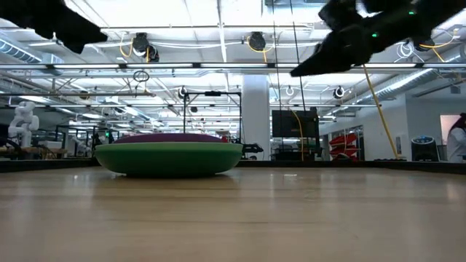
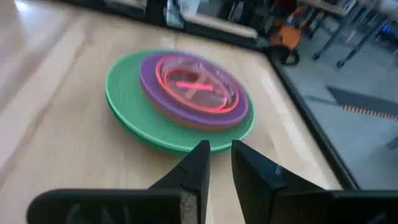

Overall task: Stack plastic plates
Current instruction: Return to Home Position

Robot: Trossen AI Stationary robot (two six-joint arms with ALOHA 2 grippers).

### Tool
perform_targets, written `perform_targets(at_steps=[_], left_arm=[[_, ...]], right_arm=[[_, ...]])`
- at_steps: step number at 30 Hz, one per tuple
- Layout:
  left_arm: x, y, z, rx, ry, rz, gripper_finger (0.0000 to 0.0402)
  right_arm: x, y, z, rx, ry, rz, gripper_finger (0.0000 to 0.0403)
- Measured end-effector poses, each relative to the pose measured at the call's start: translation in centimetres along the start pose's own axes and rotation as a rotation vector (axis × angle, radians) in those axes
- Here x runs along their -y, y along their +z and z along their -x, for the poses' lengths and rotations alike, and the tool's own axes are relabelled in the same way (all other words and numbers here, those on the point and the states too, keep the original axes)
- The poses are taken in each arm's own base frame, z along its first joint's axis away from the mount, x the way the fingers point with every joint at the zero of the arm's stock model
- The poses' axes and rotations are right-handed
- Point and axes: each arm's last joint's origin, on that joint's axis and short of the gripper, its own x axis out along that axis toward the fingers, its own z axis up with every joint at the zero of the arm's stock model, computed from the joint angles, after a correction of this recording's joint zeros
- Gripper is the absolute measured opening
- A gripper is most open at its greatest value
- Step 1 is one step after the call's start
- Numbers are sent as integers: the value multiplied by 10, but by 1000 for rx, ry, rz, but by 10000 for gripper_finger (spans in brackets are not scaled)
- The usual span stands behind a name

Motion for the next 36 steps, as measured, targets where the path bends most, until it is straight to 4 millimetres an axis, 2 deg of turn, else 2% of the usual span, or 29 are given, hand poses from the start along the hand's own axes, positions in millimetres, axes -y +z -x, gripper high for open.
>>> perform_targets(at_steps=[8,15,25,36], left_arm=[[-5,-2,25,184,1,29,140],[-6,-2,33,227,10,45,140],[-5,-17,18,202,42,56,140],[-5,-15,18,218,42,73,140]], right_arm=[[4,-17,41,138,-34,-38,59],[4,-38,66,232,-56,-70,59],[0,-71,85,344,-79,-105,59],[-2,-91,95,388,-118,-140,59]])
